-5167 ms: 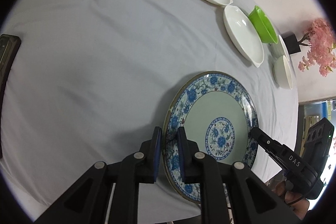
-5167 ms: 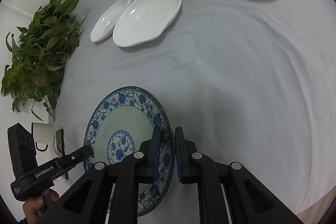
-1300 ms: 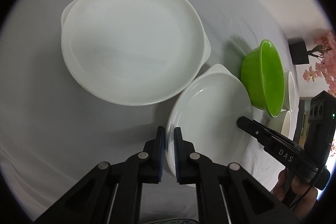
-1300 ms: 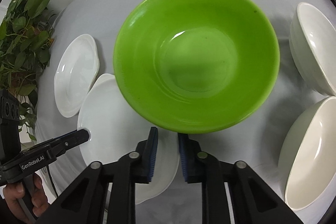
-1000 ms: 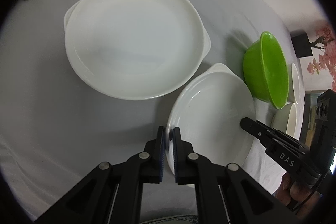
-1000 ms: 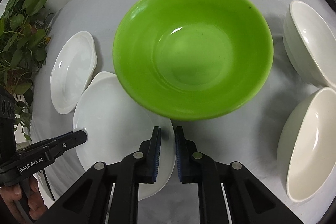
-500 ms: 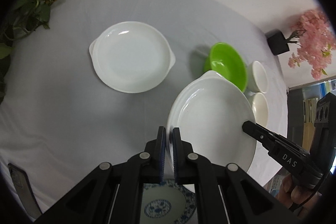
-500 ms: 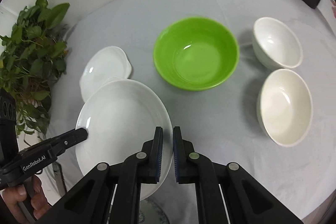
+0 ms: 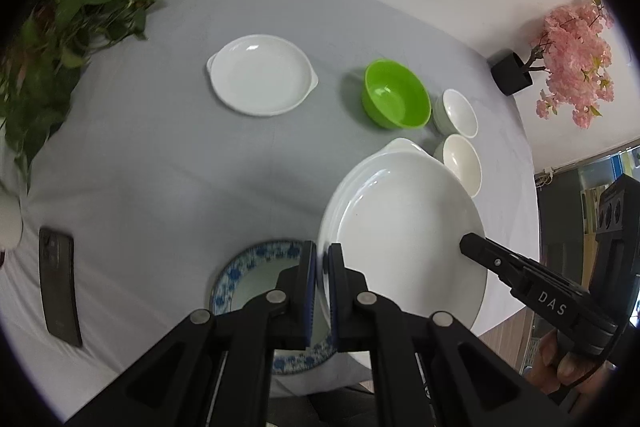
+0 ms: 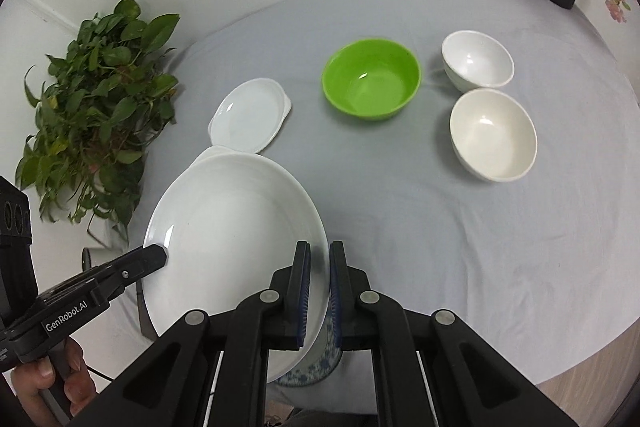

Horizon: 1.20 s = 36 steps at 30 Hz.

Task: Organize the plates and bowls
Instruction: 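Carry the white handled dish with both grippers onto the blue-and-white plate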

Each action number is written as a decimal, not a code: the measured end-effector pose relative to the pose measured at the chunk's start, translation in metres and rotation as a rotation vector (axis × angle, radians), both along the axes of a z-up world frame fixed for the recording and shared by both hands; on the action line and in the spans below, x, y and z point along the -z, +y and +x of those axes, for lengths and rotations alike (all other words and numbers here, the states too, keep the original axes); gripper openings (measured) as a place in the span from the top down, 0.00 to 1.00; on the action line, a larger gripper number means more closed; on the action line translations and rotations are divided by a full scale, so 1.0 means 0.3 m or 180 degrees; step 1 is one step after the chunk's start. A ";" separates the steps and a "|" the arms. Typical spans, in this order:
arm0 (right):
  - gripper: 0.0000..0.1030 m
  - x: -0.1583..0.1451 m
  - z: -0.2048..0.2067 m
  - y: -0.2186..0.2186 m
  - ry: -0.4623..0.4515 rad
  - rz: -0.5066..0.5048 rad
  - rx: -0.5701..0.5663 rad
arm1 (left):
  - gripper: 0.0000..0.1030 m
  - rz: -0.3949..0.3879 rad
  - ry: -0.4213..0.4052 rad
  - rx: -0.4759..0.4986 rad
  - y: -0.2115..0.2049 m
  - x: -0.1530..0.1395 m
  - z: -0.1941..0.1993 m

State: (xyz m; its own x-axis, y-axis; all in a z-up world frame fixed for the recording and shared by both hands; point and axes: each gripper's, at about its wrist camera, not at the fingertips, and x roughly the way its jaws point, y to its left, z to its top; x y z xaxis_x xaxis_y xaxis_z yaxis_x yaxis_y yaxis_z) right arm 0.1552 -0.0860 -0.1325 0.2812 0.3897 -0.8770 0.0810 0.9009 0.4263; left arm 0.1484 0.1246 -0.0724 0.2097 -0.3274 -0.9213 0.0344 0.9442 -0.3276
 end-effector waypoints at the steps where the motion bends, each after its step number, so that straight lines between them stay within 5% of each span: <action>1: 0.94 0.000 -0.036 -0.003 0.0017 0.0017 -0.0003 | 0.95 0.0016 0.0018 -0.0007 -0.002 0.007 -0.023; 13: 0.94 0.226 -0.260 0.042 0.0271 0.0167 0.0000 | 0.95 0.0142 0.0189 -0.0066 0.058 0.170 -0.183; 36: 0.94 0.598 -0.254 0.193 0.0458 0.0169 0.0328 | 0.95 0.0104 0.0295 0.0045 0.159 0.470 -0.164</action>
State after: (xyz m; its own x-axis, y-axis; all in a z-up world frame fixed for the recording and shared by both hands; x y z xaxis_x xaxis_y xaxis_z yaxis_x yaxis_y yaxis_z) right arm 0.0790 -0.0280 -0.3119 0.1952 0.4121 -0.8900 0.2352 0.8613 0.4504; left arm 0.0993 0.1723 -0.2135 0.1187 -0.2992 -0.9468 0.0188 0.9540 -0.2991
